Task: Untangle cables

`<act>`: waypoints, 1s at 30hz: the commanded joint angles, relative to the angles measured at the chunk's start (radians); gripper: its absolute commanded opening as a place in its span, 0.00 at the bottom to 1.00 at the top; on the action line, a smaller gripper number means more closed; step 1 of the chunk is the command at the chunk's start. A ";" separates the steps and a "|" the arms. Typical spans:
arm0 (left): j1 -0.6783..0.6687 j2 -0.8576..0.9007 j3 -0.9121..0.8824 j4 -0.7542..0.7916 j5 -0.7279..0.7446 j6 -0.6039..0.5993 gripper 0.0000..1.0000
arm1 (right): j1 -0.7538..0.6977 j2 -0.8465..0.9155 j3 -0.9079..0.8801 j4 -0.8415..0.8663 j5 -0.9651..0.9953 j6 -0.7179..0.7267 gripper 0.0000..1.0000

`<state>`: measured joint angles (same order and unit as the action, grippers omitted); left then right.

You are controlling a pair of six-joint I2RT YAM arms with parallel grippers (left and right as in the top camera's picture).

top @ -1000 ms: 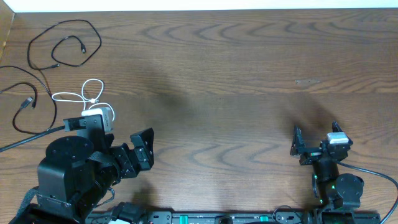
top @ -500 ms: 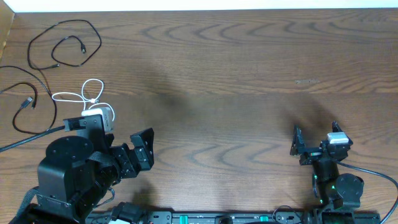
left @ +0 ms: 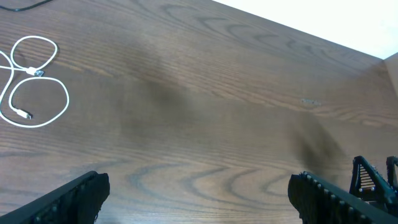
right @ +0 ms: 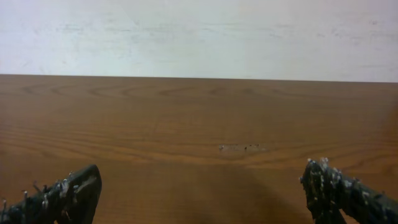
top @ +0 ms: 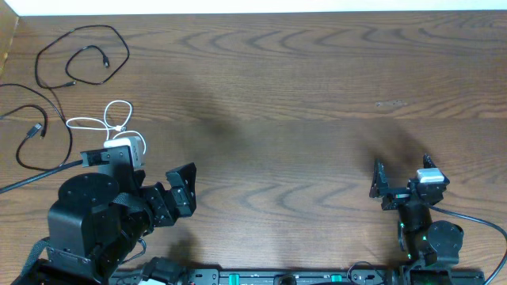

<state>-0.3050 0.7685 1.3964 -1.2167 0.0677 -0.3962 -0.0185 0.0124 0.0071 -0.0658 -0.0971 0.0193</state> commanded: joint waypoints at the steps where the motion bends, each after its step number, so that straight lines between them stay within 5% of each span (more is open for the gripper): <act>1: -0.004 0.002 0.000 -0.002 -0.016 -0.009 0.97 | -0.008 -0.006 -0.001 -0.005 0.004 0.017 0.99; 19: 0.055 -0.024 -0.104 -0.006 -0.016 0.048 0.97 | -0.008 -0.006 -0.001 -0.005 0.004 0.017 0.99; 30: 0.171 -0.245 -0.416 0.343 0.139 0.292 0.97 | -0.008 -0.006 -0.001 -0.005 0.004 0.017 0.99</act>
<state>-0.1532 0.5816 1.0485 -0.9142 0.1509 -0.1986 -0.0185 0.0120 0.0071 -0.0658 -0.0971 0.0200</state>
